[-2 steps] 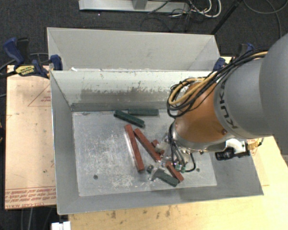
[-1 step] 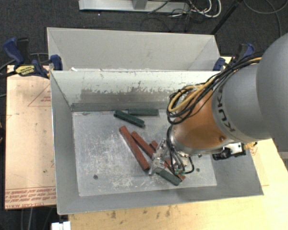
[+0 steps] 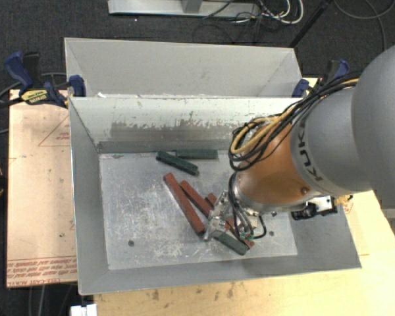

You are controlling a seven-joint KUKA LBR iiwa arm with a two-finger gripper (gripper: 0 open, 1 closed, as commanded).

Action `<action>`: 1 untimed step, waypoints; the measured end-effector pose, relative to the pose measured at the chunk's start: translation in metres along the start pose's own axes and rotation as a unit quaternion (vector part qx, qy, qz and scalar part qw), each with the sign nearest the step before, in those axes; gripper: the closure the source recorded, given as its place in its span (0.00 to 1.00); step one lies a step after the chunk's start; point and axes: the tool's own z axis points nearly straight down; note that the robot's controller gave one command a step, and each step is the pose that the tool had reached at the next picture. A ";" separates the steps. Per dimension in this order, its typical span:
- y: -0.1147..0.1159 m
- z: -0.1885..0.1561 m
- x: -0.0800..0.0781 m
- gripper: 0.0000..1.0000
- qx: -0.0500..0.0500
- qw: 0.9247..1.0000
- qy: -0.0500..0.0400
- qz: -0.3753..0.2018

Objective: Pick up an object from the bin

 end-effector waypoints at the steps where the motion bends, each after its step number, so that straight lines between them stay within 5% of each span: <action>1: 0.000 -0.003 0.001 1.00 0.001 1.000 0.003 0.000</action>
Offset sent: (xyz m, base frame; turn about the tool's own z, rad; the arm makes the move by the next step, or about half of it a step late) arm 0.0000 -0.0001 0.0212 -0.0004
